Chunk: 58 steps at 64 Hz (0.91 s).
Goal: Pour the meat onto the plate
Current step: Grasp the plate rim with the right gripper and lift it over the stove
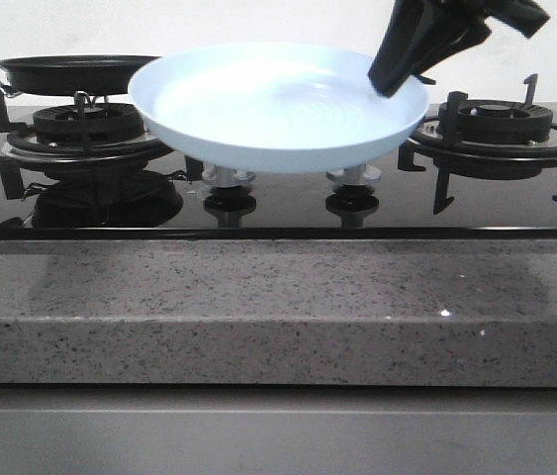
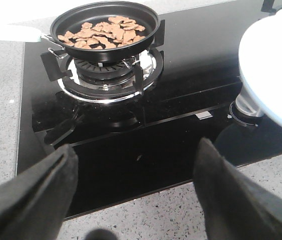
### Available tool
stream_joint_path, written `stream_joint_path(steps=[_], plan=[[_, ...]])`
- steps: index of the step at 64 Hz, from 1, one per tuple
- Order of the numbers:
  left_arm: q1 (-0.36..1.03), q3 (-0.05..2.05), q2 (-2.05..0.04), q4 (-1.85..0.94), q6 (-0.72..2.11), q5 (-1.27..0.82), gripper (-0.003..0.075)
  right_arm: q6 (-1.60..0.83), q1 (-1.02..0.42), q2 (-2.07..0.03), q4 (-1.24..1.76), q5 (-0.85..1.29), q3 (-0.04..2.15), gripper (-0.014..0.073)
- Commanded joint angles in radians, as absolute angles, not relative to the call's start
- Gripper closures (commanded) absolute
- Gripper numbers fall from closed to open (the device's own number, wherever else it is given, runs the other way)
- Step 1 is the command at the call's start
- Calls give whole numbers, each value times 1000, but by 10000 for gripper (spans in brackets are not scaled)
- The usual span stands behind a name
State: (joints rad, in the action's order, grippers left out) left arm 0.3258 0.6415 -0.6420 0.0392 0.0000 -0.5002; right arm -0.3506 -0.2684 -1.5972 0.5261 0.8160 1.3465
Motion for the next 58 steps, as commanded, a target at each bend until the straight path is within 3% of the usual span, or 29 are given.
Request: stream_joint_path(steps=[1,50,58], plan=[[333,668,-646,41,0,-420,231,-362,-269,-1553,553,740,1364,655],[333,668,-646,43,0,-422,230,-362,-269,-1618,493,718,1364,653],[333,668,-648,43,-15,-380,162,-362,-269,-1618,493,718,1364,653]])
